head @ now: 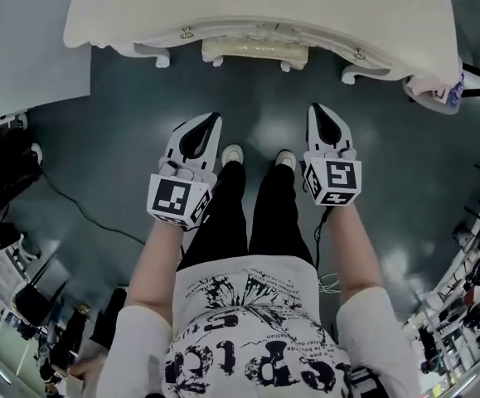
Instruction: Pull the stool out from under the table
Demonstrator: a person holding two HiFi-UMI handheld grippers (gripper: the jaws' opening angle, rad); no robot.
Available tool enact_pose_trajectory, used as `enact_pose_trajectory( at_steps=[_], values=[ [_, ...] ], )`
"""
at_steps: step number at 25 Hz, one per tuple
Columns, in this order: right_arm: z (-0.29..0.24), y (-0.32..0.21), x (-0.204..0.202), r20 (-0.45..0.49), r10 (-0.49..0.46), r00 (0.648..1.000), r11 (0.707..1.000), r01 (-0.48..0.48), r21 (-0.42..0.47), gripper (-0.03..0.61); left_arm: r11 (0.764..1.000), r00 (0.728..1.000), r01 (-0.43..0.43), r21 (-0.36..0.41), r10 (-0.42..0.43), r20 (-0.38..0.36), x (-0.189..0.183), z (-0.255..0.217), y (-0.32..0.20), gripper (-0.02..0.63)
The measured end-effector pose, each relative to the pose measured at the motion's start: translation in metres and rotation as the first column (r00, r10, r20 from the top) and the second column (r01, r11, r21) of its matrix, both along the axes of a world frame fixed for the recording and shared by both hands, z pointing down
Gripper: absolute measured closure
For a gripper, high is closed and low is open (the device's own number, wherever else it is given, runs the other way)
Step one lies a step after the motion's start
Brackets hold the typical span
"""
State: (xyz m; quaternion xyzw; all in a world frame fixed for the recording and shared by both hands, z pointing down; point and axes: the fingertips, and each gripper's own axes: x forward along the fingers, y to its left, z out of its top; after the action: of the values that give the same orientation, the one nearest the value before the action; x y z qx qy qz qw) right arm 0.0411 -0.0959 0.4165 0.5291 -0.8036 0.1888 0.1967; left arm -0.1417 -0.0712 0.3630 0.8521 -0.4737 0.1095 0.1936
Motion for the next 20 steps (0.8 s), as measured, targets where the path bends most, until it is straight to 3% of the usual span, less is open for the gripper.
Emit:
enact_pose_trajectory(
  at_steps=[4, 9, 13, 18, 20],
  values=[
    [0.084, 0.001, -0.003, -0.014, -0.017, 1.0, 0.999, 0.017, -0.048, 0.563, 0.998, 0.997, 0.054, -0.043, -0.056, -0.045, -0.005, 0.076, -0.007, 0.597],
    [0.19, -0.002, 0.009, -0.034, 0.03, 0.999, 0.997, -0.032, -0.073, 0.563, 0.992, 0.993, 0.085, -0.089, -0.092, -0.075, -0.001, 0.185, -0.001, 0.597],
    [0.27, -0.006, 0.021, -0.073, 0.048, 0.996, 0.996, -0.054, -0.074, 0.561, 0.99, 0.99, 0.099, -0.096, -0.108, -0.086, 0.008, 0.261, 0.007, 0.597],
    [0.35, -0.024, 0.029, -0.136, -0.005, 0.991, 0.996, -0.008, -0.093, 0.557, 0.994, 0.992, 0.088, -0.067, -0.093, -0.083, 0.016, 0.321, 0.005, 0.597],
    [0.378, -0.036, 0.036, -0.143, -0.012, 0.99, 0.992, -0.005, -0.124, 0.451, 0.995, 0.993, 0.082, -0.06, -0.087, -0.083, 0.02, 0.336, 0.003, 0.597]
  ],
)
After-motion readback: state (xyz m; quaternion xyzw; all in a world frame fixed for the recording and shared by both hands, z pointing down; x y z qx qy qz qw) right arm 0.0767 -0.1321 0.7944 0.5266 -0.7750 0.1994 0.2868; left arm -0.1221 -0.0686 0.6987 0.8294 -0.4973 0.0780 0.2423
